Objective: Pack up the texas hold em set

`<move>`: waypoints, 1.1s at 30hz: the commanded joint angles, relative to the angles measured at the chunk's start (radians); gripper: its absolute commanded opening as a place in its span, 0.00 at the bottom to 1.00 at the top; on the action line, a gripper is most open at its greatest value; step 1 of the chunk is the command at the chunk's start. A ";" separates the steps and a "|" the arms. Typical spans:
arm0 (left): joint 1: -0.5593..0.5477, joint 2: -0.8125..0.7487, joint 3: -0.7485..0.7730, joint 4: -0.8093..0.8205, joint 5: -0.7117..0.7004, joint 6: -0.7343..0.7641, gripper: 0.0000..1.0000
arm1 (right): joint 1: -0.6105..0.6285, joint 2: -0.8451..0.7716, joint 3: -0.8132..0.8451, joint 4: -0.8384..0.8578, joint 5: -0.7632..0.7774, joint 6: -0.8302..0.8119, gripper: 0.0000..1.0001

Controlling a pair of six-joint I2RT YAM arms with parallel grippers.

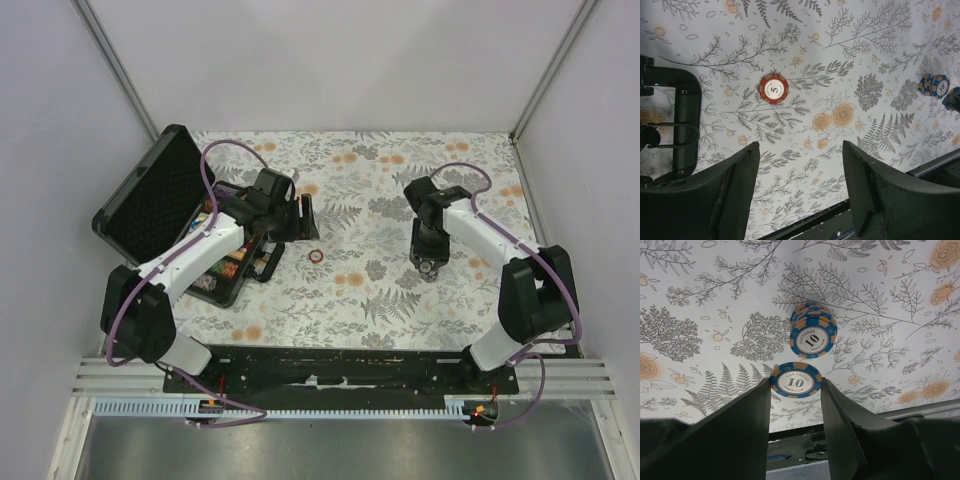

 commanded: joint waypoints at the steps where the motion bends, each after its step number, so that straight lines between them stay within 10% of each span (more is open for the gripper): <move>1: -0.024 0.036 0.054 0.038 0.036 -0.041 0.73 | -0.034 -0.054 -0.031 0.019 0.018 0.018 0.47; 33: -0.053 0.083 0.069 0.045 0.021 -0.055 0.72 | -0.100 0.035 -0.060 0.123 0.009 -0.017 0.59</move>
